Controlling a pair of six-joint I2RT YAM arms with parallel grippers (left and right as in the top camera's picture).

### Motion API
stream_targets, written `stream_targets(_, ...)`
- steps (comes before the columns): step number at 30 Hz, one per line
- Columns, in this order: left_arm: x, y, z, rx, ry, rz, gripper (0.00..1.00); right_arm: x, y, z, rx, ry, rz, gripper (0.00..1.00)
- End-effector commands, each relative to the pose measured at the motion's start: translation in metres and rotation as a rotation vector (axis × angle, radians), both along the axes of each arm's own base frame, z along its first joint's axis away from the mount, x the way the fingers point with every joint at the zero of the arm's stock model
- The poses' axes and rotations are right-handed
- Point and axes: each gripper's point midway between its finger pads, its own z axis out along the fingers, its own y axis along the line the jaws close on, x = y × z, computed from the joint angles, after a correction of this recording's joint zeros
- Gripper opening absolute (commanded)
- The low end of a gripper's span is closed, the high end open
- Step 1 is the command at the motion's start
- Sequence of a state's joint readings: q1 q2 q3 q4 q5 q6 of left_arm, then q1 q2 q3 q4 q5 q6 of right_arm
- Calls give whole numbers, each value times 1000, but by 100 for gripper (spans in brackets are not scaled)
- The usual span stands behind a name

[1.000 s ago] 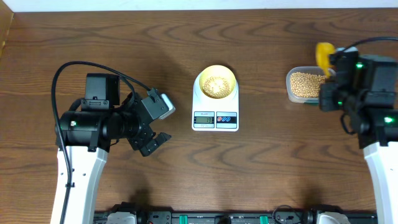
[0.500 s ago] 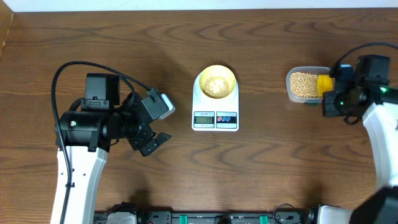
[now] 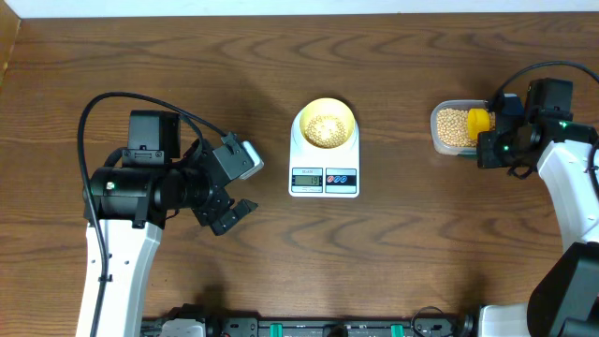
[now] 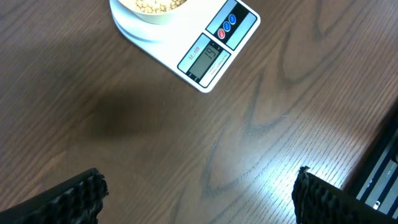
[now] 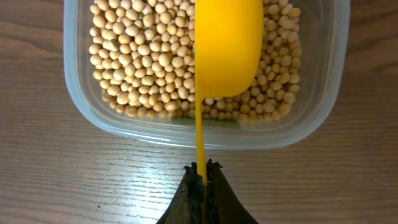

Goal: Scoop item into bowl and weigh 50g on scale

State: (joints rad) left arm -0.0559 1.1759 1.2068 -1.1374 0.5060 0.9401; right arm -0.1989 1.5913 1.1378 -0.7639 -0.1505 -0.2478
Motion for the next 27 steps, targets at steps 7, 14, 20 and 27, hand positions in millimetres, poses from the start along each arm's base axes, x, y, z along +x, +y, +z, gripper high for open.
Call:
stream_targets(7,1,1,5,3,-19,-3,98,-15,6,-5,69,75,-118,1)
stream_targets(14,1,1,5,3,-19,-3,98,-15,7,-4,88,76,-146,1)
stream_targets(20,1,1,5,3,-19,-3,98,-12,23,-1,179,64,-124,1)
stream_targets(27,1,1,5,3,-19,-3,98,-14,33,-2,239,72,-128,1)
